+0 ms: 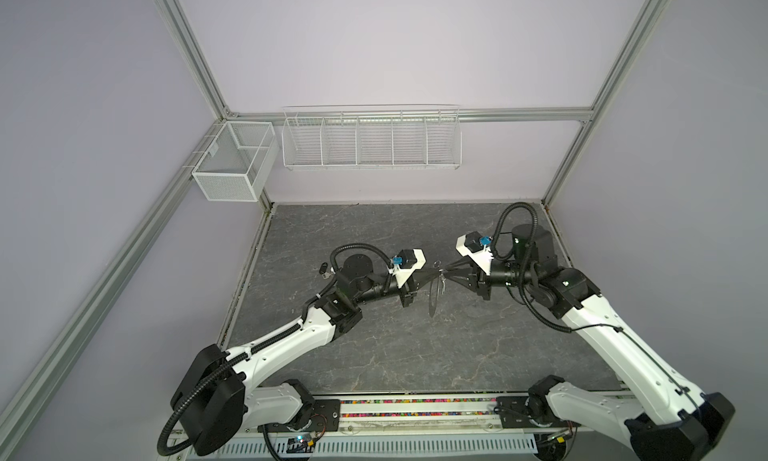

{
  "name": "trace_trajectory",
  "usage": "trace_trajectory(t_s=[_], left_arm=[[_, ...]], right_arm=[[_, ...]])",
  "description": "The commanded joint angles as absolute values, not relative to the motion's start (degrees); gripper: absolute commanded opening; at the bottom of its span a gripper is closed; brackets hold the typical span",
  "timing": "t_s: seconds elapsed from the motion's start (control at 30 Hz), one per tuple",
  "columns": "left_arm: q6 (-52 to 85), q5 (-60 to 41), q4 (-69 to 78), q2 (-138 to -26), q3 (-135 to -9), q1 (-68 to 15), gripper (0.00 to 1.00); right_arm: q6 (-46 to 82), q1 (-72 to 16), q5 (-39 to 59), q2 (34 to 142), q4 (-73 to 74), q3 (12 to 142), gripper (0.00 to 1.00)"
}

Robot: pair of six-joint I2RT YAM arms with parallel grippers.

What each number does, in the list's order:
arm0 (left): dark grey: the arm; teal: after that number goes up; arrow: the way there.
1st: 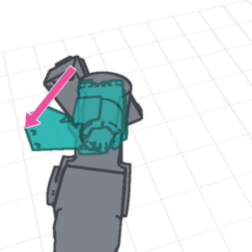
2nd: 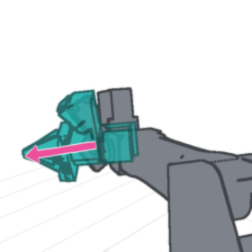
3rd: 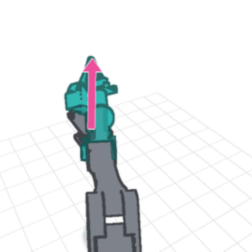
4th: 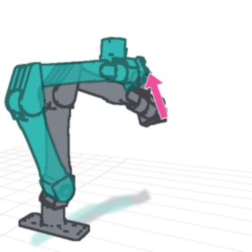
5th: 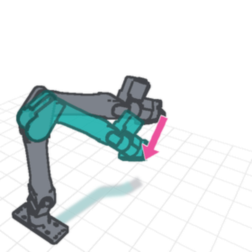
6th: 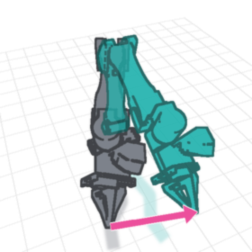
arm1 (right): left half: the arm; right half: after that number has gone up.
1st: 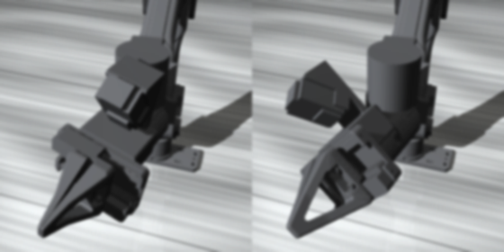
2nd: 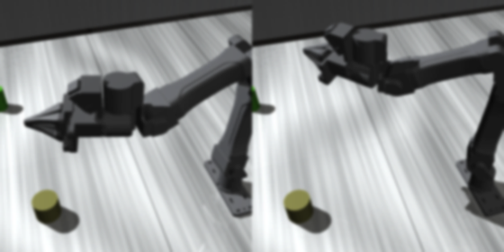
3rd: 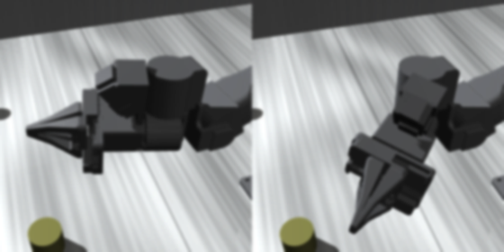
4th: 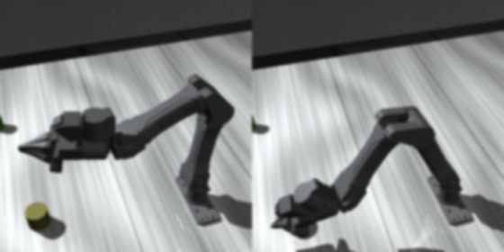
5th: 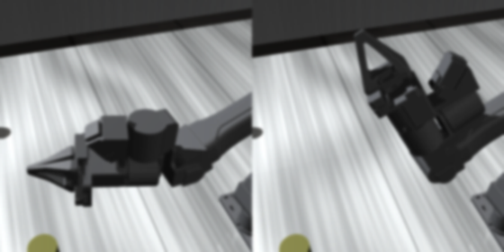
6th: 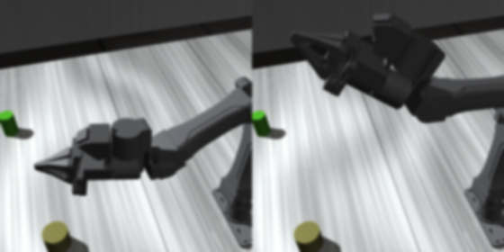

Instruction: Put the keys on the keyring

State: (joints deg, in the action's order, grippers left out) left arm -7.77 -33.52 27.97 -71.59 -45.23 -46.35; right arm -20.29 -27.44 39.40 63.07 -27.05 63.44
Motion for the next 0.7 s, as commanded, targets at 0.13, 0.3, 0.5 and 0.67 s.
trace_trajectory(t_s=[0.13, 0.3, 0.5, 0.67], left_arm=[[-6.75, -36.28, 29.97, -72.40, -47.79, -46.32, 0.00], [-6.28, -36.91, 30.06, -72.94, -47.86, -46.32, 0.00], [-6.93, -37.24, 28.80, -73.55, -48.47, -46.27, 0.00], [-11.31, -34.77, 23.05, -72.52, -49.85, -46.29, 0.06]], right_arm=[[-23.09, -27.09, 43.11, 63.69, -29.05, 64.07, 0.16], [-23.23, -27.08, 43.15, 62.98, -28.30, 63.33, 0.14], [-24.28, -26.99, 43.20, 62.49, -28.68, 62.94, 0.07], [-26.04, -26.99, 42.22, 63.26, -32.96, 64.09, 0.07]])
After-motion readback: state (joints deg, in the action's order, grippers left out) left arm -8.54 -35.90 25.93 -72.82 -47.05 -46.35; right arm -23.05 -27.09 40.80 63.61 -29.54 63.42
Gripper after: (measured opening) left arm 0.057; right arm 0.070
